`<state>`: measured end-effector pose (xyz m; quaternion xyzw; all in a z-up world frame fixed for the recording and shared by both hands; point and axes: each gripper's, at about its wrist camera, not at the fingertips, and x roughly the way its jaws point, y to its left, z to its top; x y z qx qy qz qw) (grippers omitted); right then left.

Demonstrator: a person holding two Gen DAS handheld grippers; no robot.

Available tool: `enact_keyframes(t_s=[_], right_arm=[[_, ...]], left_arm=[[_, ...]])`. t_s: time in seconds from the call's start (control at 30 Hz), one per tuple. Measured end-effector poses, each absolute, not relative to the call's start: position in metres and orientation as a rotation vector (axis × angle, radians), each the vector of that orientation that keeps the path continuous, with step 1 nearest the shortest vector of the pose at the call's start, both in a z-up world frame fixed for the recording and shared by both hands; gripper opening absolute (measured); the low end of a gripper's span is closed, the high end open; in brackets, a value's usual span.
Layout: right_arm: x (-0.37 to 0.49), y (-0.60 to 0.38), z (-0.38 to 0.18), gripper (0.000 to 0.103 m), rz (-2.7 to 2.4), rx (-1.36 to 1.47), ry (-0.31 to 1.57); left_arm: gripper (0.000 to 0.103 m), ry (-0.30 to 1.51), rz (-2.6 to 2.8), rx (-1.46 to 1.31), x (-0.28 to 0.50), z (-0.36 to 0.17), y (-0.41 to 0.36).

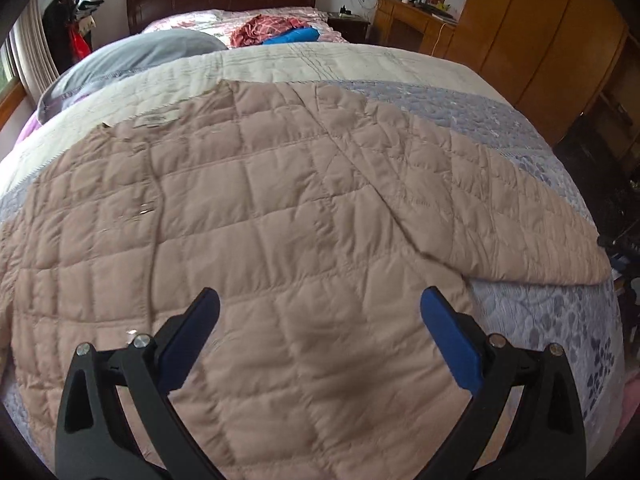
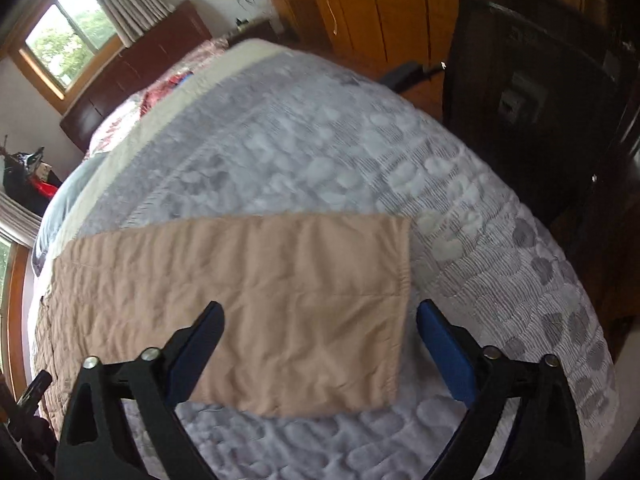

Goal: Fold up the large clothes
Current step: 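Move the right gripper to the cuff of the sleeve nearest it, then grasp the sleeve cuff with the right gripper and fold it across the coat body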

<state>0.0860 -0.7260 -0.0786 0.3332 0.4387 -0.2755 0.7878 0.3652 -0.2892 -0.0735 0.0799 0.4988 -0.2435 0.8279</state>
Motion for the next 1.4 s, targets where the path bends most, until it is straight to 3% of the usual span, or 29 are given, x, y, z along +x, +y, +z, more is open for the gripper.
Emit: enact_keyframes(t_s=[0.07, 0.17, 0.23, 0.3, 0.53, 0.73, 1.13, 1.17, 1.3, 1.4], right_arm=[[0.085, -0.728, -0.086, 0.084, -0.561, 0.746, 0.945], [0.086, -0.726, -0.093, 0.062, -0.536, 0.769, 0.937], [0.089, -0.725, -0.096, 0.043, -0.547, 0.759, 0.932], [0.091, -0.722, -0.094, 0.011, -0.529, 0.774, 0.917], [0.115, -0.67, -0.034, 0.009, -0.372, 0.687, 0.767], [0.178, -0.585, -0.005, 0.009, -0.248, 0.535, 0.81], [0.288, -0.488, -0.056, 0.01, -0.146, 0.429, 0.965], [0.29, -0.488, -0.06, 0.011, -0.138, 0.431, 0.974], [0.29, -0.485, -0.064, 0.035, -0.032, 0.495, 0.959], [0.269, -0.496, -0.05, 0.036, 0.046, 0.558, 0.886]], left_arm=[[0.099, 1.073, -0.506, 0.159, 0.371, -0.079, -0.293], [0.091, 1.096, -0.505, 0.144, 0.38, -0.087, -0.296], [0.074, 1.114, -0.499, 0.136, 0.384, -0.091, -0.297], [0.07, 1.138, -0.501, 0.112, 0.388, -0.095, -0.294], [0.066, 1.128, -0.527, 0.071, 0.383, -0.091, -0.275], [0.066, 1.08, -0.533, 0.058, 0.379, -0.074, -0.261], [0.066, 1.066, -0.542, 0.053, 0.382, -0.071, -0.245], [0.066, 1.069, -0.543, 0.051, 0.382, -0.072, -0.244], [0.068, 1.081, -0.564, 0.032, 0.382, -0.075, -0.247], [0.069, 1.092, -0.602, 0.008, 0.379, -0.074, -0.255]])
